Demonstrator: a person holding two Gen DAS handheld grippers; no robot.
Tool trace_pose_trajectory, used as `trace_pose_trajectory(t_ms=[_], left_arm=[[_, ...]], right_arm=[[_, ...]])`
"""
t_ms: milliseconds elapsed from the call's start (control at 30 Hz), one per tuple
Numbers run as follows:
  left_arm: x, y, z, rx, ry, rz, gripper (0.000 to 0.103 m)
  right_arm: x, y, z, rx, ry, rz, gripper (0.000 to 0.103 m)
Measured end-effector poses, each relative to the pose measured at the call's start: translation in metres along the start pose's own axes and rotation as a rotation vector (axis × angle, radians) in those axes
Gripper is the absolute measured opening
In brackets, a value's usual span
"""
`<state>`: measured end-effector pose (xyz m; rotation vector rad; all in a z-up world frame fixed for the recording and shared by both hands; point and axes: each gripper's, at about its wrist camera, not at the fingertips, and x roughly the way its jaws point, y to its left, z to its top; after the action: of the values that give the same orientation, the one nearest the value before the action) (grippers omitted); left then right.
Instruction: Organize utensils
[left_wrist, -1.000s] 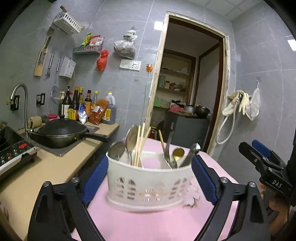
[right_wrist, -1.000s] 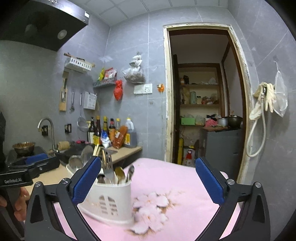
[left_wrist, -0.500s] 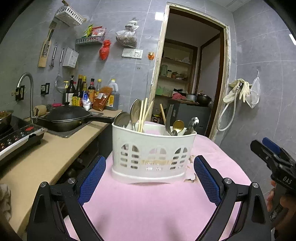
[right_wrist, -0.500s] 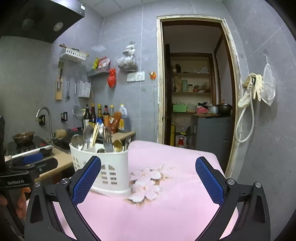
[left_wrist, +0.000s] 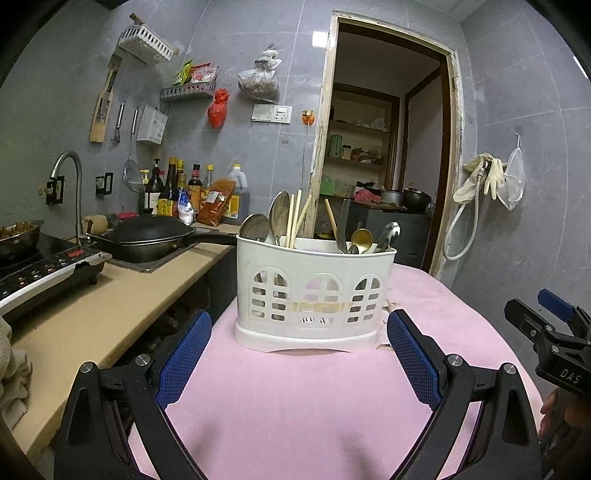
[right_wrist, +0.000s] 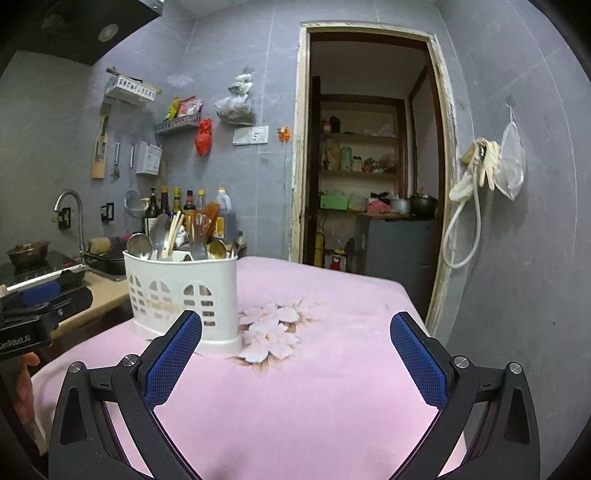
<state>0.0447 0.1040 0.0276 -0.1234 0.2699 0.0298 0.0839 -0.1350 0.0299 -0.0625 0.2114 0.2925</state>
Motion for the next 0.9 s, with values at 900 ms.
trace_pose_trajectory(t_ms=[900], left_arm=[[-0.001,-0.0087,-0.0084,0.018,0.001,0.006,0.093]], right_arm=[[-0.0023,-0.0048,-0.0057,0.026,0.008,-0.014,0.103]])
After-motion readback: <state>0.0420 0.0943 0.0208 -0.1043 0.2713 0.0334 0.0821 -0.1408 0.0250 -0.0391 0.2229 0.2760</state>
